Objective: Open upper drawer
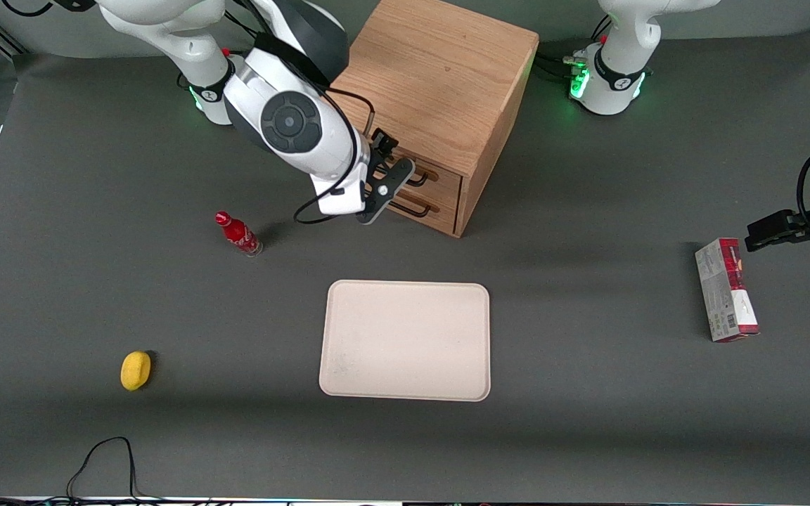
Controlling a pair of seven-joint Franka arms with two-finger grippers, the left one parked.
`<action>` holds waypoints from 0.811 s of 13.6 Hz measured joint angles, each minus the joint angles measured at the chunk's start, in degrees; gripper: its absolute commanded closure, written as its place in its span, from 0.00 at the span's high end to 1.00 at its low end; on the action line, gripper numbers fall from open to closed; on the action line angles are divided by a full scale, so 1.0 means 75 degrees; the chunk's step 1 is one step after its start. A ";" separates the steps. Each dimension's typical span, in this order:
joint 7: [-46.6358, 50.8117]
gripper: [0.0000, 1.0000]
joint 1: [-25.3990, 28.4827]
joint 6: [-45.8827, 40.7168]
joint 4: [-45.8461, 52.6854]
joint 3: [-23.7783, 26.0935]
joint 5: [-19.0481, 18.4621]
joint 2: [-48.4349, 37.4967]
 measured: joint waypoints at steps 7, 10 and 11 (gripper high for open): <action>-0.0227 1.00 0.0011 0.0361 -0.0443 0.0019 -0.0216 0.0110; -0.0231 1.00 0.0029 0.0613 -0.0638 0.0021 -0.0519 0.0123; -0.0235 1.00 0.0031 0.0656 -0.0672 0.0029 -0.0586 0.0137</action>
